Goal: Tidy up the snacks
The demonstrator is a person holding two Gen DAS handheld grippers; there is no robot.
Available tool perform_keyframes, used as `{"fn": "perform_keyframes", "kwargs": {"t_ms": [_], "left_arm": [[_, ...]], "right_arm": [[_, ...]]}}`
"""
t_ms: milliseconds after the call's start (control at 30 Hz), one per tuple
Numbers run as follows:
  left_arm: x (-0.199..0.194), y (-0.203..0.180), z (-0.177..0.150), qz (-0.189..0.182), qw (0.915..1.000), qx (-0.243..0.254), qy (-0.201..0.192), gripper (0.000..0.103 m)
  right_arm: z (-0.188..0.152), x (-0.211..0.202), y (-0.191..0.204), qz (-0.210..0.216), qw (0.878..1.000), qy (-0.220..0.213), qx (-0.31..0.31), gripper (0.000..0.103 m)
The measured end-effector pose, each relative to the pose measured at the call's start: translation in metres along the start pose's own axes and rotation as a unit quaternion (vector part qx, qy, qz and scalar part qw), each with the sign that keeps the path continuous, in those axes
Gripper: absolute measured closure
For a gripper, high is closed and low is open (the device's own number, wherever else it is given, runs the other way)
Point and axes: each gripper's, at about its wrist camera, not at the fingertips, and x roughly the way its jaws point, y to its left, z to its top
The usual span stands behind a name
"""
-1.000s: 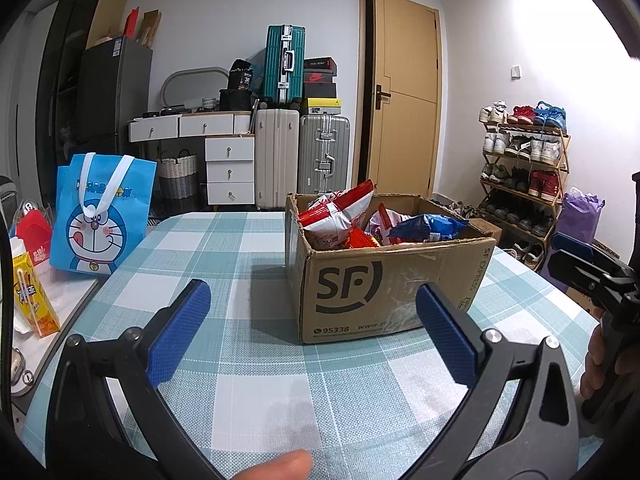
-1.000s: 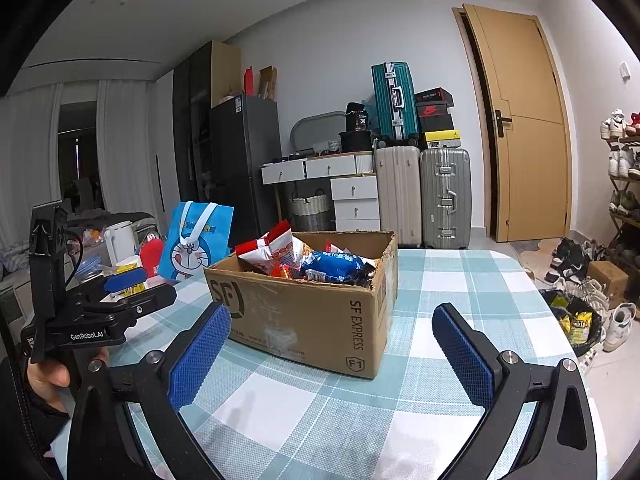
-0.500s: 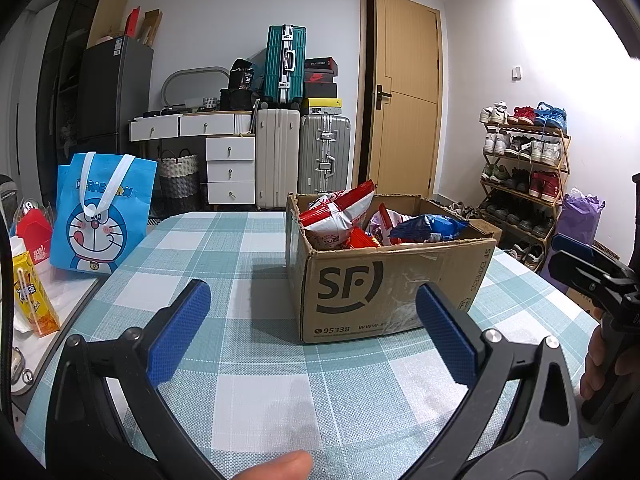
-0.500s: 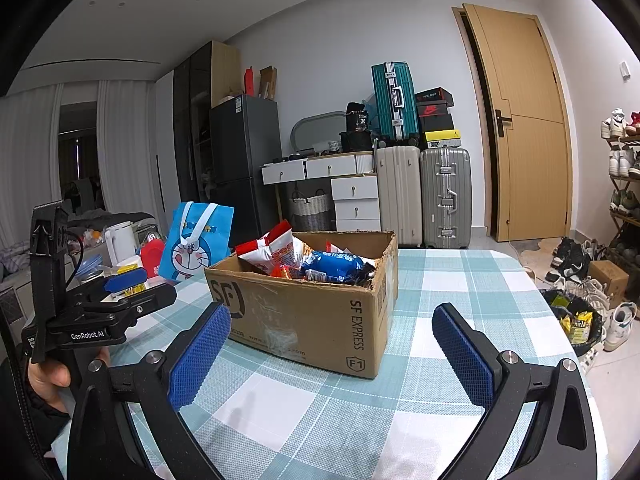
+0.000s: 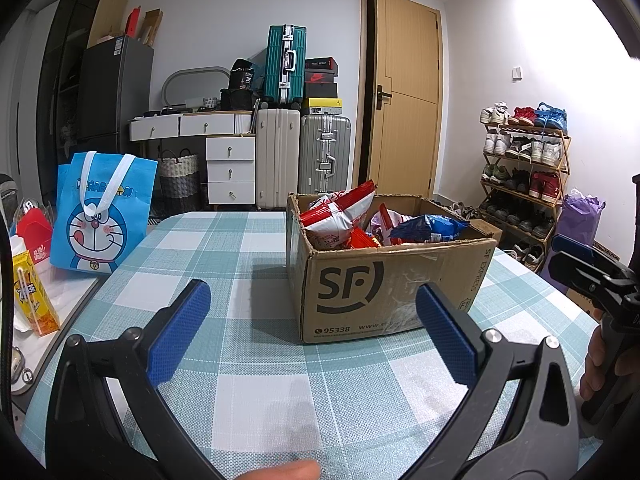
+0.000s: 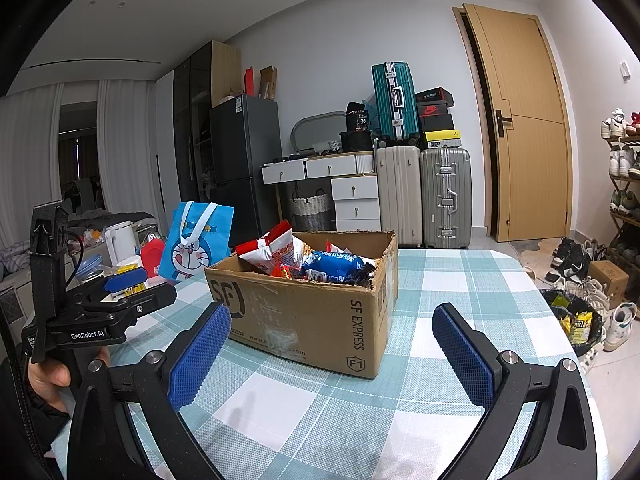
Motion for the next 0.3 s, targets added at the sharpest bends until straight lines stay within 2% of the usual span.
{"fn": "perform_keyframes", "kwargs": {"t_ms": [300], "left_arm": [[0.0001, 0.0005, 0.0001, 0.001, 1.0000, 0.000, 0.000, 0.000]], "right_arm": [[-0.0001, -0.0003, -0.0001, 0.000, 1.000, 0.000, 0.000, 0.000]]}}
